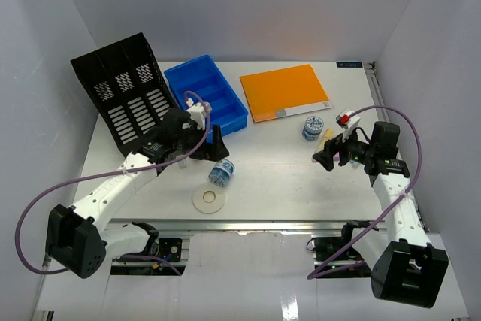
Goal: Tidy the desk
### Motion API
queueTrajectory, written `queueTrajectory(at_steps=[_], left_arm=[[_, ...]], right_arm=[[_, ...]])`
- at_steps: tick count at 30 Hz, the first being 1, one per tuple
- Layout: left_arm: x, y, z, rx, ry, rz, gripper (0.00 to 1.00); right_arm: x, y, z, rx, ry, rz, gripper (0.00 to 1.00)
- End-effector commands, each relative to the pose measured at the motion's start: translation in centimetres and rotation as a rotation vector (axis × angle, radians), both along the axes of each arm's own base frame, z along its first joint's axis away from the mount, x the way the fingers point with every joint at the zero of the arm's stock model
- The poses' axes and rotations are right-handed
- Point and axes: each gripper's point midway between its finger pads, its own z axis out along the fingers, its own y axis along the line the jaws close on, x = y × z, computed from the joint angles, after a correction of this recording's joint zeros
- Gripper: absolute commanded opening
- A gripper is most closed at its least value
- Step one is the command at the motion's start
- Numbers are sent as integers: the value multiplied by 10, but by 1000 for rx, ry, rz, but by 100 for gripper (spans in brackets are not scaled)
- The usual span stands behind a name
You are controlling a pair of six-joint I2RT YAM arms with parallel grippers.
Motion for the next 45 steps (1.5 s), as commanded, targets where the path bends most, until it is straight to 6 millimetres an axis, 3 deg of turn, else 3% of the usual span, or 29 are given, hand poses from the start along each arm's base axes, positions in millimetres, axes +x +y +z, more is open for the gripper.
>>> queueTrajectory(at_steps=[1,5,11,23,27,30,36,38,39,42,45], left_arm=[[-6,9,-23,220,67,83,96],[-16,-7,-49,378,104,50,93],[-14,-2,-72,600,121,89,91],[-14,-10,-107,712,175,36,86],[-9,-15,-110,721,172,25,86],[-5,-18,-110,720,163,23,80],[0,-22,-105,708,147,32,55],[3,-27,-96,679,132,37,36],[3,-31,-90,653,129,35,33],[8,-45,-63,559,88,41,20],[25,-59,-16,421,9,81,11]], right_arm=[[-10,14,20,25,-88,115,90],[-11,15,21,28,-94,121,90],[-13,16,22,30,-99,125,90],[-14,17,24,32,-105,132,90],[-14,17,24,30,-108,132,90],[-14,17,24,32,-107,134,90],[-15,17,24,31,-109,134,90],[-15,17,25,31,-111,136,90],[-15,17,25,31,-112,136,90],[-16,18,26,35,-114,141,90],[-16,19,27,37,-116,144,90]])
